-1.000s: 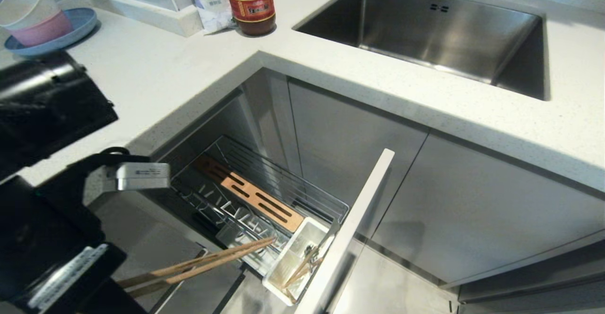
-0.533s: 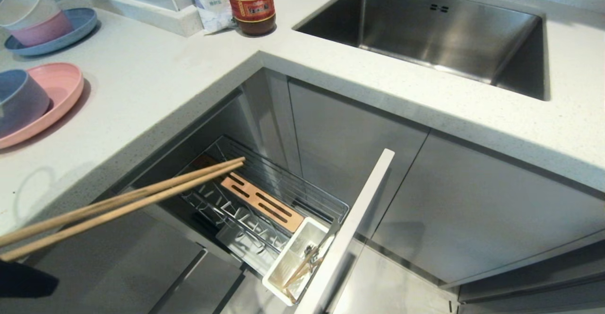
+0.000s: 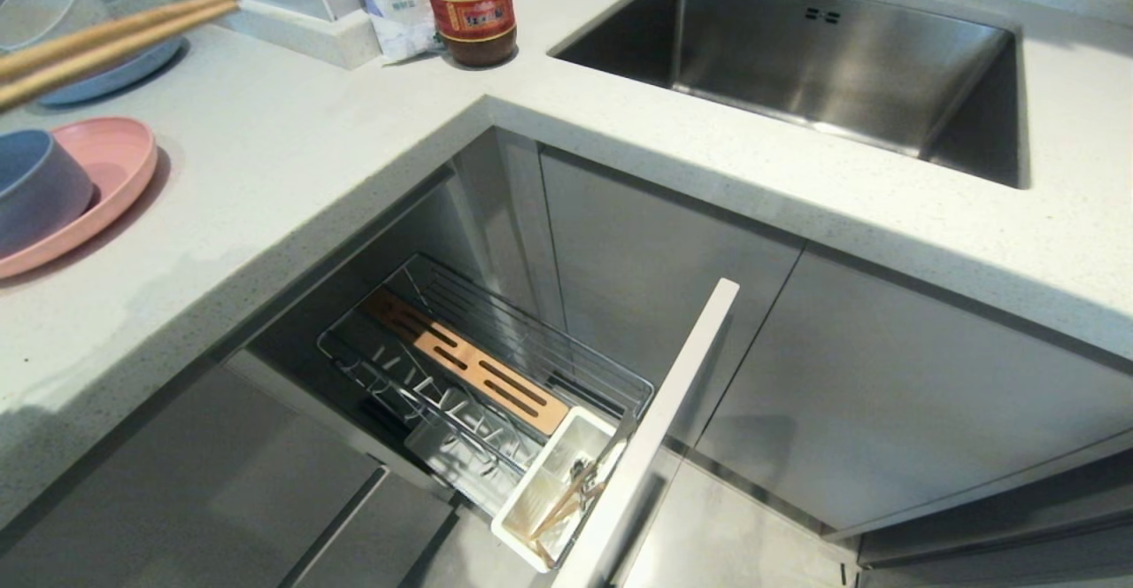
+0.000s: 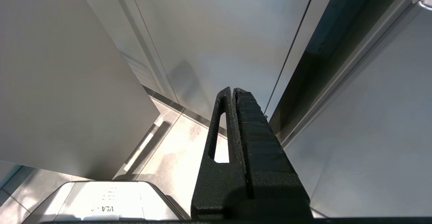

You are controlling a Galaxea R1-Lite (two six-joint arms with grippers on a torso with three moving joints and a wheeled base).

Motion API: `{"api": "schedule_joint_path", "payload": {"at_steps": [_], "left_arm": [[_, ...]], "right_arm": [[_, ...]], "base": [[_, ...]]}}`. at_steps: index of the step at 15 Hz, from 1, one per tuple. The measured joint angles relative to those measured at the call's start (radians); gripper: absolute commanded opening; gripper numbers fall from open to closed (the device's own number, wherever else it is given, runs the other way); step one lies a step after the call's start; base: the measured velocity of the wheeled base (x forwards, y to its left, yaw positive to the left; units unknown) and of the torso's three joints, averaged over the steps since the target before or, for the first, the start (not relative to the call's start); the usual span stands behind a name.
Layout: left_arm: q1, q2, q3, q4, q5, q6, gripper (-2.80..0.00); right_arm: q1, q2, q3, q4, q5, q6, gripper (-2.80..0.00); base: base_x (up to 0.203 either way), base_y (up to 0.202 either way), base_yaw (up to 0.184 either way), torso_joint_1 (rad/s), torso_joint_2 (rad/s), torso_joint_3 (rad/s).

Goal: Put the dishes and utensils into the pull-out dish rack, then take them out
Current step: Take the chopsticks out of the cupboard

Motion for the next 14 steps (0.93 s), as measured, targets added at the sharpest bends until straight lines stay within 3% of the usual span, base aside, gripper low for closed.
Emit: {"api": "schedule_joint_path", "payload": {"at_steps": [5,11,14], "left_arm": [[0.331,-0.064,0.017,-0.164,-0.006,0.0,-2.8],[0.811,-0.08,0.032,-0.231,0.002,0.001,-2.8],[1.024,-0.073,0.099,-0.28,0.017,0.001,-2.8]], "right_arm": [[0.0,0.0,0.0,0.0,0.0,0.0,-2.8],[0.0,0.0,0.0,0.0,0.0,0.0,-2.8],[0.0,0.0,0.0,0.0,0.0,0.0,-2.8]], "base": [[0.0,0.0,0.0,0.0,0.0,0.0],[0.0,0.0,0.0,0.0,0.0,0.0],[0.0,0.0,0.0,0.0,0.0,0.0]]}}
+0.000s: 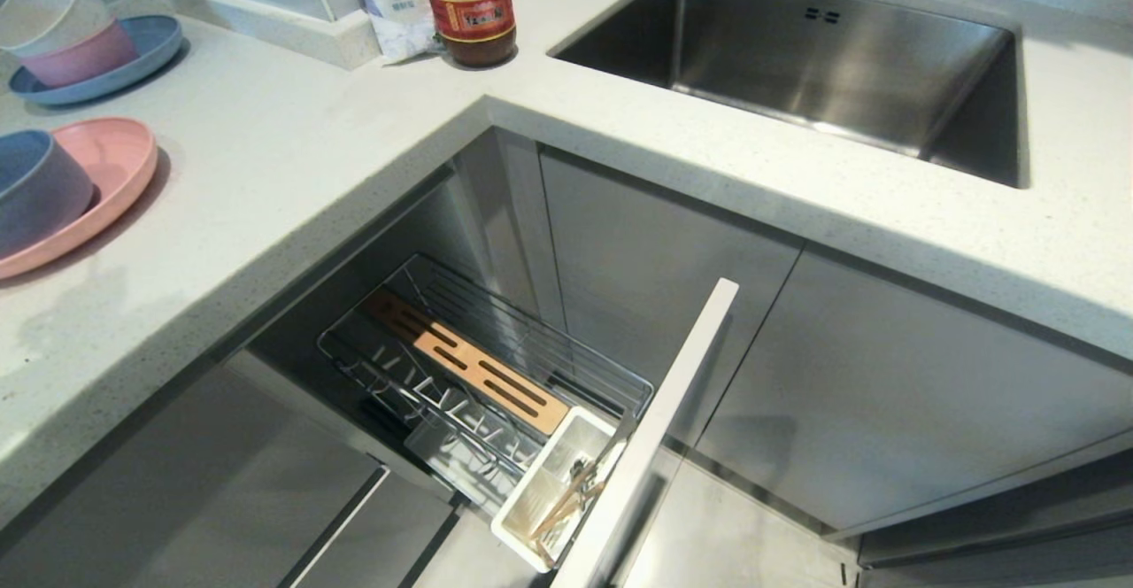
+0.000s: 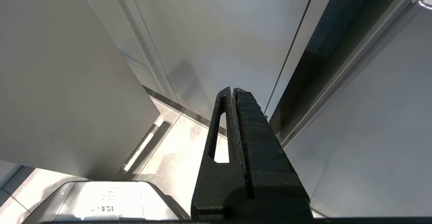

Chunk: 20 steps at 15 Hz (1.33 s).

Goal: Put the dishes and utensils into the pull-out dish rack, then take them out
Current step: Take the chopsticks out of the cupboard

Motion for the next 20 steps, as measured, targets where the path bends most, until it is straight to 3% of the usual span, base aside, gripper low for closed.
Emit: {"api": "schedule_joint_path", "payload": {"at_steps": [3,8,13,20], "left_arm": [[0.116,0.028,0.078,-0.012,0.028,0.0,-2.8],[0.18,0.095,0.209,-0.113,0.041,0.004,-2.8],[0.18,0.177,0.291,-0.201,0.037,0.005,-2.8],[0.097,0.25,0.306,-0.233,-0.017,-0.001,-2.8]], "right_arm": [[0.0,0.0,0.0,0.0,0.0,0.0,-2.8],[0.0,0.0,0.0,0.0,0.0,0.0,-2.8],[0.0,0.0,0.0,0.0,0.0,0.0,-2.8],[0.0,0.0,0.0,0.0,0.0,0.0,-2.8]], "base": [[0.0,0.0,0.0,0.0,0.0,0.0],[0.0,0.0,0.0,0.0,0.0,0.0],[0.0,0.0,0.0,0.0,0.0,0.0],[0.0,0.0,0.0,0.0,0.0,0.0]]}}
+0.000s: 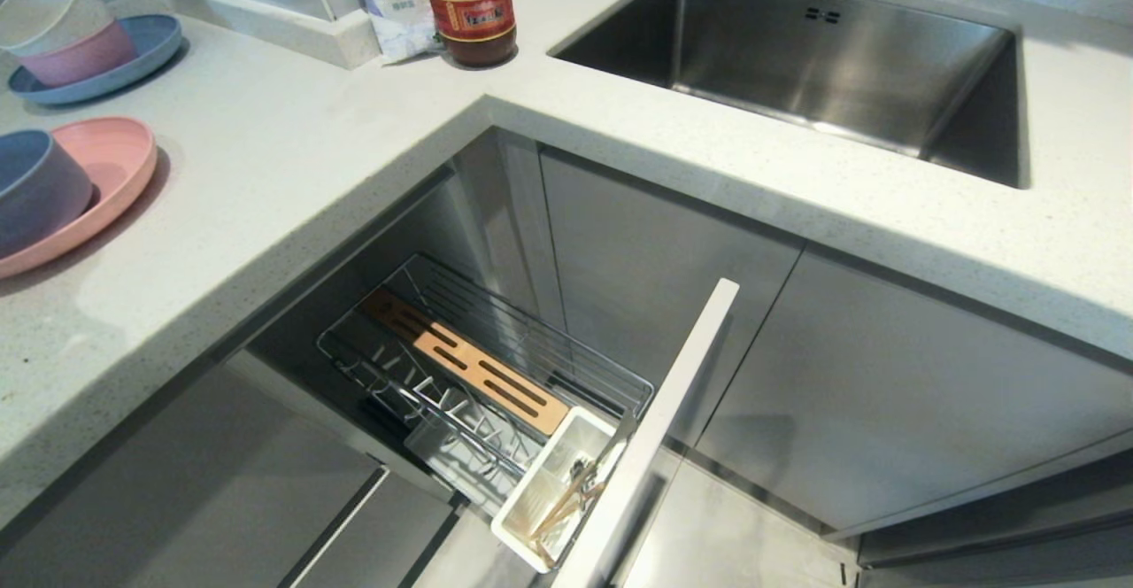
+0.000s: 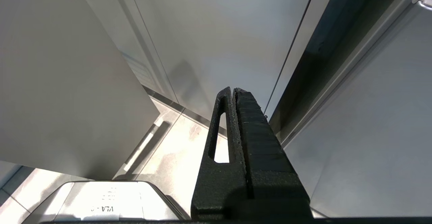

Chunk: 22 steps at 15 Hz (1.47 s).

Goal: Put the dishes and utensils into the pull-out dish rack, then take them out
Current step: Take the chopsticks out of the cupboard

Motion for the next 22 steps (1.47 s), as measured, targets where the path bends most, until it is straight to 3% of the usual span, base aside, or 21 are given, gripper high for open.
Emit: {"api": "schedule_joint_path", "payload": {"at_steps": [7,22], "left_arm": [[-0.072,0.049,0.001,-0.001,-0.013,-0.009,-2.8],[-0.083,0.071,0.011,-0.045,-0.037,-0.007,-2.8]], "right_arm": [[0.0,0.0,0.0,0.0,0.0,0.0,-2.8],[0.0,0.0,0.0,0.0,0.0,0.0,-2.8]], "base": [[0.0,0.0,0.0,0.0,0.0,0.0],[0.0,0.0,0.0,0.0,0.0,0.0]]}}
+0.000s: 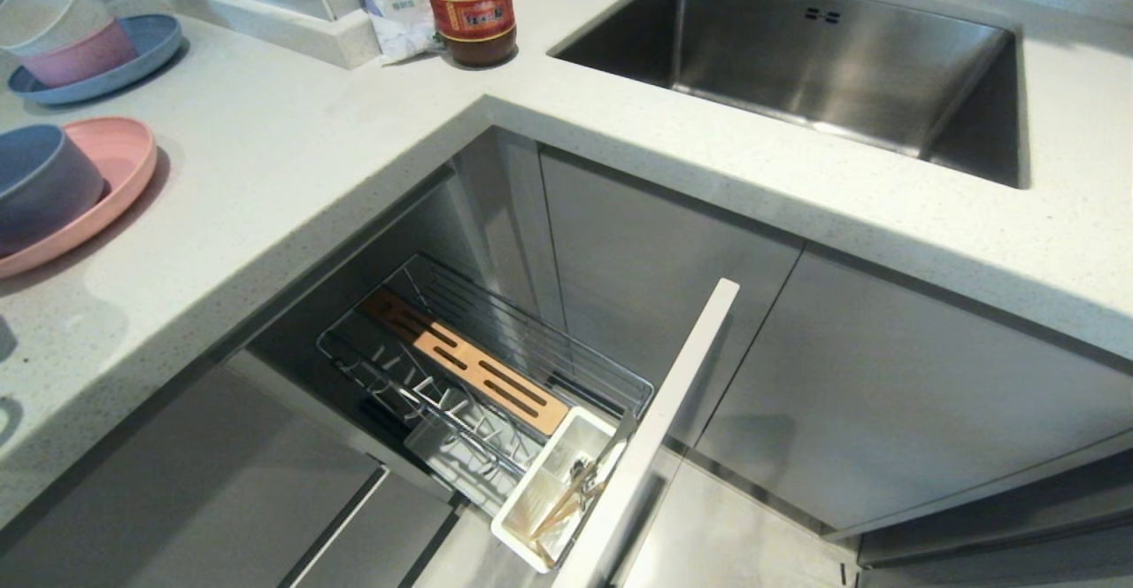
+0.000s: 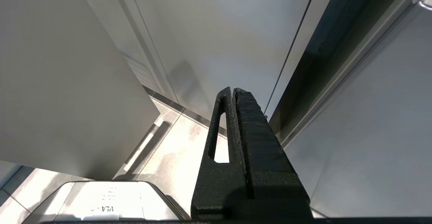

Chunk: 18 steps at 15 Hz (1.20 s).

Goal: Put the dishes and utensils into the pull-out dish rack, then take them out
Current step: Take the chopsticks out of the cupboard

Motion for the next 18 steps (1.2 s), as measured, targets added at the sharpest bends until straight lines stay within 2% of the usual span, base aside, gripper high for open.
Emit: {"api": "schedule_joint_path", "payload": {"at_steps": [8,9,18], "left_arm": [[0.002,0.001,0.01,0.004,0.001,0.0,-2.8],[0.002,0.001,0.01,0.003,0.0,0.001,0.0],[0.004,-0.001,0.009,0.002,0.002,0.0,0.0]], "right_arm": [[0.0,0.0,0.0,0.0,0.0,0.0,-2.8],[0.0,0.0,0.0,0.0,0.0,0.0,-2.8],[0.0,0.0,0.0,0.0,0.0,0.0,-2.8]], "base": [[0.0,0.0,0.0,0.0,0.0,0.0],[0.0,0.0,0.0,0.0,0.0,0.0],[0.0,0.0,0.0,0.0,0.0,0.0]]}}
